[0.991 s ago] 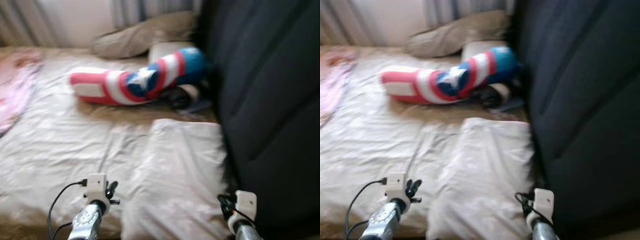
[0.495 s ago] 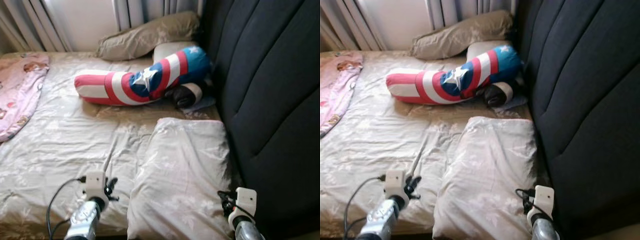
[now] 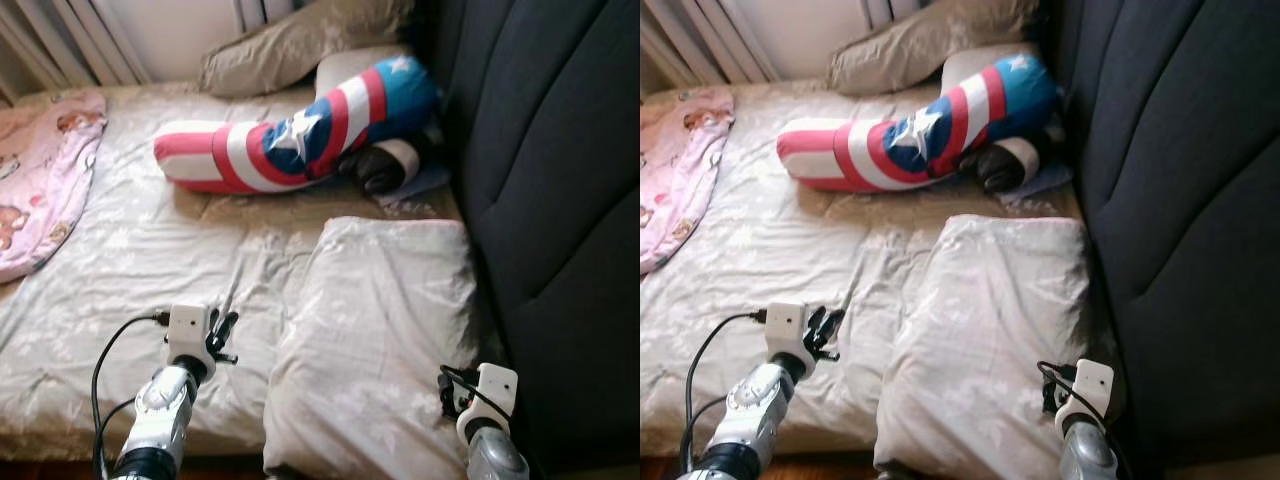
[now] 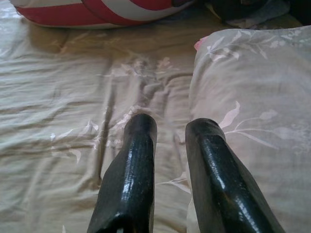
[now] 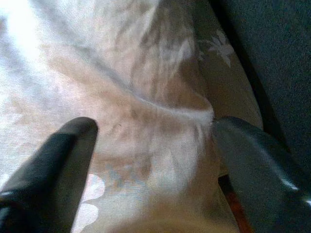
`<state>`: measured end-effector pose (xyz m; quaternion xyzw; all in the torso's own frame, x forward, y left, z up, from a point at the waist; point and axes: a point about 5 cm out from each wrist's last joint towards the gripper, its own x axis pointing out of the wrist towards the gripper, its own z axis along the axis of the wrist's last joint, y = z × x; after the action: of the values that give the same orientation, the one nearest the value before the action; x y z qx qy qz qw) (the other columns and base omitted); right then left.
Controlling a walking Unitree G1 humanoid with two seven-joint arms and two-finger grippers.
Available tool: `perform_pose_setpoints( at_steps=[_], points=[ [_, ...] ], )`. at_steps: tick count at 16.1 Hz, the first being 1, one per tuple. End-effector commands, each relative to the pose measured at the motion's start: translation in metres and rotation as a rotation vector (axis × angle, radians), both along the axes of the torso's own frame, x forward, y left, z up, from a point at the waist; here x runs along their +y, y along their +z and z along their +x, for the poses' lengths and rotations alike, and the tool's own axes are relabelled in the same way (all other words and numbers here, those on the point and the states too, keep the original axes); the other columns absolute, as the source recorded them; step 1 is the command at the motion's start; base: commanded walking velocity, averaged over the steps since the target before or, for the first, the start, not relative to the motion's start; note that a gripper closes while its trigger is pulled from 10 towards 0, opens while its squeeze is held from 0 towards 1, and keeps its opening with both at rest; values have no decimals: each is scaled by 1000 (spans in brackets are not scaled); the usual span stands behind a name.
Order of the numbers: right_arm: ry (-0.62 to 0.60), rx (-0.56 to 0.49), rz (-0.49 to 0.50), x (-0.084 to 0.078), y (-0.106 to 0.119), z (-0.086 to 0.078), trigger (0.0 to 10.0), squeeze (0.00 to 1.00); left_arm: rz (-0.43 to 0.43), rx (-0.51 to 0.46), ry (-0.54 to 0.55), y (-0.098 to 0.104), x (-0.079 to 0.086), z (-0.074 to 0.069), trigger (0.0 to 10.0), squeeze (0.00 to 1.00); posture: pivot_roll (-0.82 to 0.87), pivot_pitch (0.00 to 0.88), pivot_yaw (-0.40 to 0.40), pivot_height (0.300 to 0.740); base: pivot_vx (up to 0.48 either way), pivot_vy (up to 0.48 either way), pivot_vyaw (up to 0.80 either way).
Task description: Clean up the room
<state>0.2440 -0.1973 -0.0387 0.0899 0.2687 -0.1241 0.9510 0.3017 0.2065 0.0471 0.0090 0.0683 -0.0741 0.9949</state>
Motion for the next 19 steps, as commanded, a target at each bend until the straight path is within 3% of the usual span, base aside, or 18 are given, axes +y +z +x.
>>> perform_pose_setpoints(
  at_steps=[1, 6, 10, 16, 17, 19],
  points=[
    [-12, 37, 6, 0, -4, -4, 10000, 0, -6, 5, 2, 1, 6, -4, 10000, 0, 79, 236, 90, 740, 0, 0, 0],
    [-26, 70, 9, -3, -6, -5, 10000, 0, 14, -44, -54, 19, 5, -11, 10000, 0, 123, 275, 123, 740, 0, 0, 0],
    [7, 193, 18, 8, -24, -26, 10000, 0, 30, -42, -50, 31, 13, -24, 10000, 0, 159, 292, 145, 740, 0, 0, 0],
    [57, 261, 89, 26, -34, -38, 10000, 0, 37, -28, -63, 41, 11, -32, 10000, 0, 182, 303, 151, 740, 0, 0, 0],
    [82, 288, 94, 29, -36, -41, 0, 0, 38, -26, -63, 42, 12, -33, 10000, 0, 185, 304, 152, 740, 0, 0, 0],
    [103, 306, 95, 33, -38, -42, 0, 0, 38, -20, -65, 43, 11, -34, 10000, 0, 187, 305, 153, 740, 0, 0, 0]
  ],
)
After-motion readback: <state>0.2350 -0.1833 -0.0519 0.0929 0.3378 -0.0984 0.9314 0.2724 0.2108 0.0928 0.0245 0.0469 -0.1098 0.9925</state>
